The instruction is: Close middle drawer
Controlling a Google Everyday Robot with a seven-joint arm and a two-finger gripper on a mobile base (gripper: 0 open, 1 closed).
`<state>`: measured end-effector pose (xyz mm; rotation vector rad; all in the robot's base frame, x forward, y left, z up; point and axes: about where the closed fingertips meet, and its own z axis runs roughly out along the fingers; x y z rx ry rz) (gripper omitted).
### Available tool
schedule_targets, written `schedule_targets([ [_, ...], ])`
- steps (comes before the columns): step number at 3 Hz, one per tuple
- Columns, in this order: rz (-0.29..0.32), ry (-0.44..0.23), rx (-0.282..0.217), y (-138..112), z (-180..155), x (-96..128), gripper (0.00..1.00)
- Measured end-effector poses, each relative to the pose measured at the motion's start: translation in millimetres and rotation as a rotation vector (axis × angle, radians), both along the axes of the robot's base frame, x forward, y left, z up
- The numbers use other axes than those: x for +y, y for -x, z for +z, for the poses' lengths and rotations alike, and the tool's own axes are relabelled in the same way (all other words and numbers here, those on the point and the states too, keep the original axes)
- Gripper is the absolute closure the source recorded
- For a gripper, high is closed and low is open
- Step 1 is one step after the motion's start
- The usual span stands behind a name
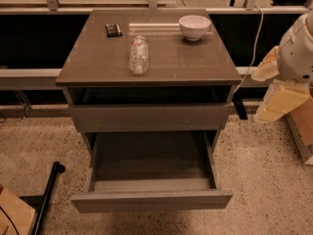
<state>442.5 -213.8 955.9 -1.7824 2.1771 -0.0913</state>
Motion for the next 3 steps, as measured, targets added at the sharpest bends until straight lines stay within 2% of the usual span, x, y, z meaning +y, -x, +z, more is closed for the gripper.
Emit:
schedule_targets([
  [1, 0.070, -0.011, 0.014, -12, -36, -3, 0.63],
  [2, 0.093, -0.089, 0.032, -39, -89, -10, 0.94],
  [3, 0.090, -0.024, 0.053, -35, -86, -6, 1.00],
])
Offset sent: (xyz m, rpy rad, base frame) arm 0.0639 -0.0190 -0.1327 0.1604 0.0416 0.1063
